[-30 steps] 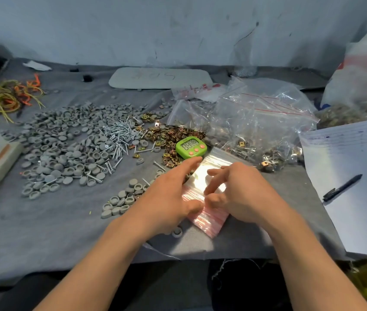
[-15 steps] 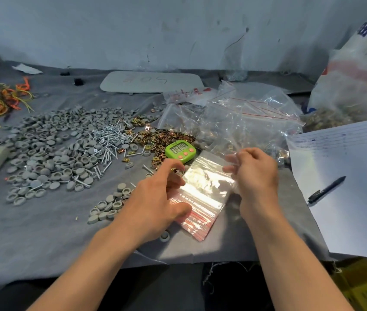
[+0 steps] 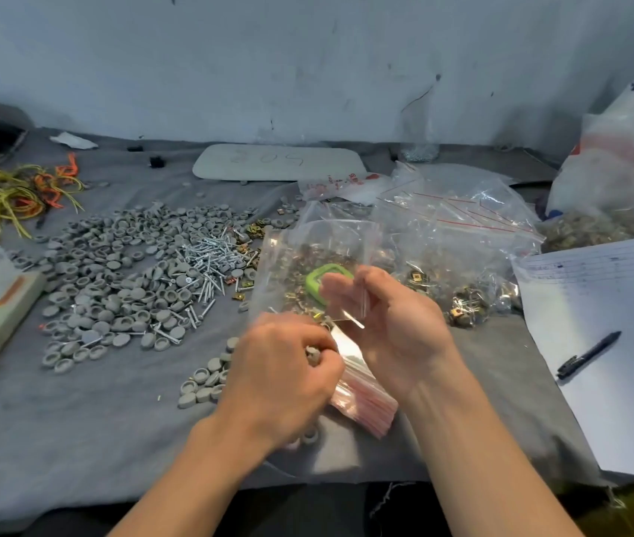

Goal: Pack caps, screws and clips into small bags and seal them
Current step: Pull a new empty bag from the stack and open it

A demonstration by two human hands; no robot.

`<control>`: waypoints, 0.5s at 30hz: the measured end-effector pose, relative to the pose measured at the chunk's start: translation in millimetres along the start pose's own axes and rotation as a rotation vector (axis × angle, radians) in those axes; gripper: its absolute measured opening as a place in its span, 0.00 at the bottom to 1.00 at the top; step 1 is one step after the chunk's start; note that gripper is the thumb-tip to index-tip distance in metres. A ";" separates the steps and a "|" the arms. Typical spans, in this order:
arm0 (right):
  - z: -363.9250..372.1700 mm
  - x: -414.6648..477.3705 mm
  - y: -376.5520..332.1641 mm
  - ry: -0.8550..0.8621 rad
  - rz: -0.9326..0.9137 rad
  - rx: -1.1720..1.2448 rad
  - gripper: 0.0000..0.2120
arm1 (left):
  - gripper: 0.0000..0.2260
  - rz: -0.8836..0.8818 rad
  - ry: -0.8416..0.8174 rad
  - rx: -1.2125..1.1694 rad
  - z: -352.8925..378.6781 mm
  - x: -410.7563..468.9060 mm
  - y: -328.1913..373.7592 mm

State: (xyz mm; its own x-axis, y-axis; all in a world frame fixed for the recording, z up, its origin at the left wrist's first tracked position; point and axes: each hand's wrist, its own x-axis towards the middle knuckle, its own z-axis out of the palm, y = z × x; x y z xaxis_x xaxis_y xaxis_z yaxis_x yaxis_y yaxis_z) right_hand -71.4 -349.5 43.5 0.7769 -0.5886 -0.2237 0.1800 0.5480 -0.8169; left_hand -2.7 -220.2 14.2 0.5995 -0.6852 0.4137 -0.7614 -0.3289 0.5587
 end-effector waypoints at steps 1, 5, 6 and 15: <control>3.0 0.8 2.3 0.038 -0.009 0.008 0.15 | 0.07 -0.010 0.099 -0.067 -6.0 0.2 -3.8; 12.6 1.8 14.8 0.042 -0.005 -0.047 0.09 | 0.10 -0.296 0.245 -0.588 -23.2 4.7 -14.8; 16.6 2.1 19.6 0.020 0.018 -0.059 0.10 | 0.12 -0.368 0.262 -0.620 -24.2 6.6 -17.6; 43.6 1.3 38.3 -0.177 0.173 -0.133 0.15 | 0.28 -0.566 0.617 -0.800 -51.9 14.9 -60.2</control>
State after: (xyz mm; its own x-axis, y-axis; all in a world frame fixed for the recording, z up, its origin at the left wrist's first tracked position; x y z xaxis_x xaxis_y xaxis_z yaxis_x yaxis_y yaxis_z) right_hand -37.2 -303.3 35.1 0.8845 -0.3735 -0.2794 -0.0365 0.5418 -0.8397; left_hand 64.9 -176.9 24.0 0.9911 -0.0648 0.1167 -0.1043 0.1688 0.9801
